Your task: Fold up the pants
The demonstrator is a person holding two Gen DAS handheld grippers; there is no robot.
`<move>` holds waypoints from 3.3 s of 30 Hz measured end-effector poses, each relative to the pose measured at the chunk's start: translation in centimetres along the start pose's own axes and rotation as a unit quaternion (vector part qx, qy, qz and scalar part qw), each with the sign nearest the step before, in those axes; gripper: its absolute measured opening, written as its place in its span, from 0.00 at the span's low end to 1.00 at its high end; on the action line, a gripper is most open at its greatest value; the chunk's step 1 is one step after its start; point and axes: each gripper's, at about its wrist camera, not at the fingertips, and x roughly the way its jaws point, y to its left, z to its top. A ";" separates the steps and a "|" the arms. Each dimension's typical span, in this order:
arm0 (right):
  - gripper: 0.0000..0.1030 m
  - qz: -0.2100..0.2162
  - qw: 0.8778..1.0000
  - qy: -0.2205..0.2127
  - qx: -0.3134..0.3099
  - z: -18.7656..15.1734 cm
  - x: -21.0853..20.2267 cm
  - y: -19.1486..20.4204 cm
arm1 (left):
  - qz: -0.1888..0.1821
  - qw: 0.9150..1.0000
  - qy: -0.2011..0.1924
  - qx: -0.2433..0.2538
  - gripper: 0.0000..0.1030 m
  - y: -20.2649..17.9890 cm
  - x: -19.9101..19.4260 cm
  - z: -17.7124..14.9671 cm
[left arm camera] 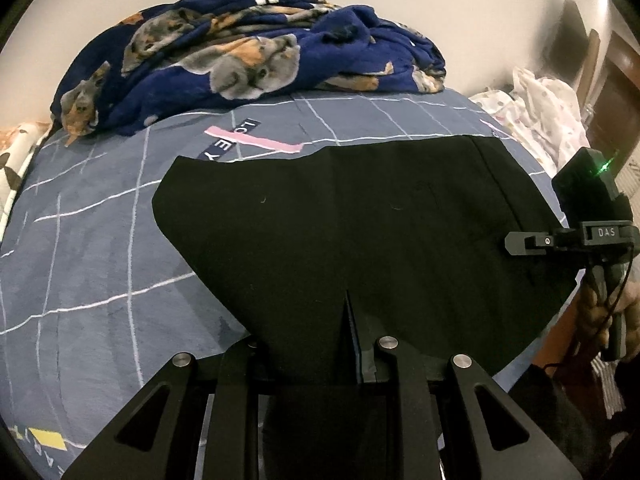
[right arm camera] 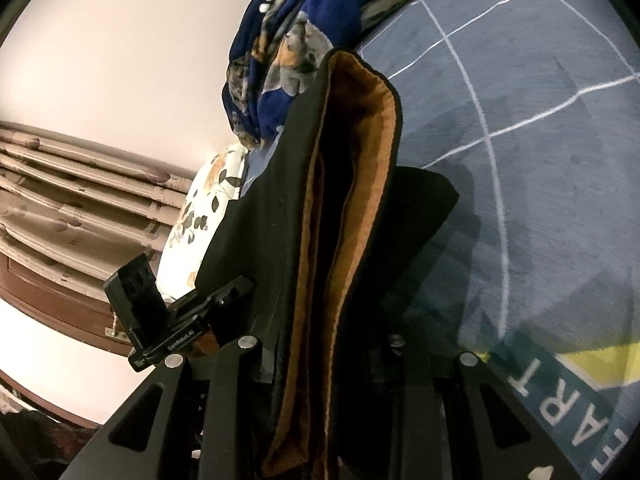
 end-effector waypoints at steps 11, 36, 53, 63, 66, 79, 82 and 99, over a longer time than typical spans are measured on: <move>0.25 0.005 1.000 -0.001 -0.003 0.4 1.3 0.6 | 0.020 1.000 -0.005 -0.015 0.21 2.0 0.2 0.7; 0.25 -0.013 0.999 -0.007 -0.029 2.9 3.5 1.9 | 0.050 0.998 -0.008 -0.039 0.21 5.7 2.5 5.6; 0.25 -0.034 0.998 -0.020 -0.041 7.4 2.8 1.0 | 0.061 0.997 -0.023 -0.044 0.21 7.1 6.1 10.5; 0.25 -0.046 0.998 -0.017 -0.049 10.9 4.4 0.7 | 0.071 0.995 -0.026 -0.061 0.21 9.3 8.6 12.7; 0.25 -0.048 0.997 -0.014 -0.051 12.0 5.1 0.4 | 0.072 0.995 -0.027 -0.068 0.21 10.0 9.2 13.2; 0.25 -0.041 0.998 -0.023 -0.050 15.1 6.2 -0.6 | 0.080 0.993 -0.037 -0.074 0.22 11.5 10.9 15.3; 0.25 -0.040 0.998 -0.025 -0.051 15.4 6.2 -0.8 | 0.080 0.993 -0.038 -0.074 0.22 11.7 11.2 15.6; 0.25 -0.039 0.998 -0.028 -0.038 15.8 6.0 -2.2 | 0.085 0.993 -0.036 -0.076 0.22 12.2 11.9 16.3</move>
